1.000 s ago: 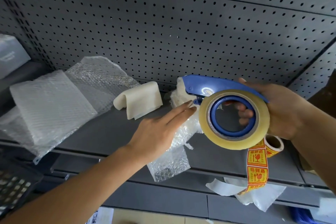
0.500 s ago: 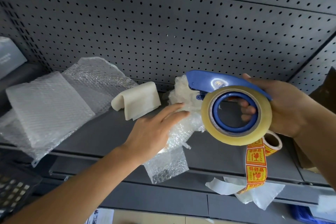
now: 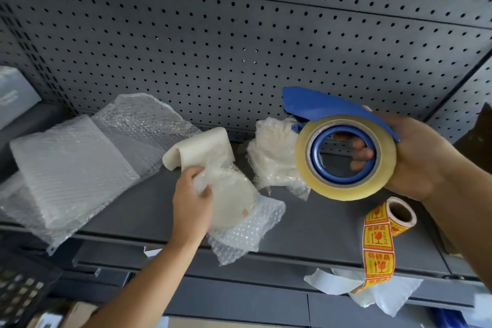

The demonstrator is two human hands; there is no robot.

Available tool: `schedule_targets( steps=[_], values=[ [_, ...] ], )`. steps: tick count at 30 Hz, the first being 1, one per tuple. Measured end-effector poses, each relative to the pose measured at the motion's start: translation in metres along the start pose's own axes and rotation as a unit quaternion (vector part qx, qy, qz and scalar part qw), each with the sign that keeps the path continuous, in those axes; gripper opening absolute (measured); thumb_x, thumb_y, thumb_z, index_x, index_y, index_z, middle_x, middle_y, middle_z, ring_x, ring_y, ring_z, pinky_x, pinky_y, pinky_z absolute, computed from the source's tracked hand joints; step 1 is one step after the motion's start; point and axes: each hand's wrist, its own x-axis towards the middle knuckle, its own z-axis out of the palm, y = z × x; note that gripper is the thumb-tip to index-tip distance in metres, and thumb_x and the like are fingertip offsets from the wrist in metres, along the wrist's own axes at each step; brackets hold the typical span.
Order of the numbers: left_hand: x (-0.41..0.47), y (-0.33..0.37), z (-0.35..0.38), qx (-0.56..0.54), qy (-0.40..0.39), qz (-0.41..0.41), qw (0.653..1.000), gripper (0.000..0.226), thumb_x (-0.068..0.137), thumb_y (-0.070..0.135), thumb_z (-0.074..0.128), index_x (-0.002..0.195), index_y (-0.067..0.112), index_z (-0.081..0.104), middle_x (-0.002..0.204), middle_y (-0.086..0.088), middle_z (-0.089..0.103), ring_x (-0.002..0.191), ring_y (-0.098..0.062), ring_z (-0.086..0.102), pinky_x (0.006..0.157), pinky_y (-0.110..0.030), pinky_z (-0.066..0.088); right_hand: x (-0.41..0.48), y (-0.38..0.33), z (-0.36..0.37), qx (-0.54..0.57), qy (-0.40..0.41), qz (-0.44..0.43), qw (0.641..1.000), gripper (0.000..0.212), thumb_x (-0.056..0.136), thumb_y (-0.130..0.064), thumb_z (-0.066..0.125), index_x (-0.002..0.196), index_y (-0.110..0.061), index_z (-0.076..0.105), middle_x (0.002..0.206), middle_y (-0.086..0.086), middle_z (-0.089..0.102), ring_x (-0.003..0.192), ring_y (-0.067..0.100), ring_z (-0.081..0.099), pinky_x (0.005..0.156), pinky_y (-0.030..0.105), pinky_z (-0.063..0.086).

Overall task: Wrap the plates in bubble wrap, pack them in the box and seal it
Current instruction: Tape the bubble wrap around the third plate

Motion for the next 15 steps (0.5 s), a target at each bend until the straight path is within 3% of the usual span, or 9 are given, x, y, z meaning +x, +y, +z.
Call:
schedule_targets(
  steps=[3, 6, 9, 12, 15],
  values=[
    [-0.004, 0.009, -0.004, 0.095, -0.027, 0.024, 0.995, 0.048, 0.089, 0.008, 0.069, 0.132, 0.016, 0.051, 0.132, -0.006, 0.049, 0.119, -0.026, 0.051, 0.096, -0.044, 0.050, 0.000, 0.003, 0.002, 0.012, -0.004, 0.001, 1.000, 0.039, 0.107, -0.032, 0.037, 0.097, -0.009, 0.066, 0.057, 0.003, 0.053, 0.041, 0.011, 0.045, 0.042, 0.024, 0.045],
    [-0.017, 0.023, -0.016, 0.195, 0.043, 0.129, 0.971, 0.058, 0.086, 0.011, 0.073, 0.139, 0.012, 0.049, 0.142, -0.008, 0.049, 0.129, -0.030, 0.045, 0.105, -0.047, 0.044, -0.001, 0.004, 0.005, 0.021, -0.005, 0.005, 1.000, 0.042, 0.107, -0.031, 0.035, 0.090, -0.009, 0.066, 0.055, 0.003, 0.054, 0.040, 0.010, 0.044, 0.041, 0.023, 0.044],
    [-0.029, 0.052, -0.025, 0.089, 0.038, 0.242, 0.965, 0.042, 0.095, 0.030, 0.068, 0.133, 0.017, 0.058, 0.135, 0.005, 0.055, 0.127, -0.017, 0.049, 0.106, -0.036, 0.046, -0.003, 0.003, 0.007, 0.029, -0.014, 0.012, 0.999, 0.047, 0.107, -0.033, 0.035, 0.083, -0.010, 0.069, 0.055, 0.003, 0.053, 0.039, 0.010, 0.044, 0.040, 0.023, 0.044],
    [-0.035, 0.090, -0.028, -0.043, -0.051, 0.241, 0.968, 0.047, 0.090, 0.052, 0.064, 0.128, 0.025, 0.062, 0.127, 0.020, 0.062, 0.122, -0.006, 0.056, 0.100, -0.017, 0.044, -0.005, 0.003, 0.011, 0.031, -0.024, 0.017, 0.999, 0.051, 0.107, -0.029, 0.034, 0.077, -0.010, 0.070, 0.055, 0.003, 0.053, 0.039, 0.010, 0.044, 0.040, 0.023, 0.044],
    [-0.034, 0.114, -0.030, -0.073, -0.055, 0.274, 0.957, 0.040, 0.087, 0.050, 0.068, 0.121, 0.029, 0.067, 0.116, 0.018, 0.068, 0.110, -0.002, 0.060, 0.092, -0.012, 0.044, -0.008, 0.004, 0.014, 0.029, -0.042, 0.024, 0.998, 0.048, 0.107, -0.025, 0.030, 0.081, -0.009, 0.067, 0.056, 0.003, 0.053, 0.038, 0.009, 0.043, 0.040, 0.022, 0.044]
  ],
)
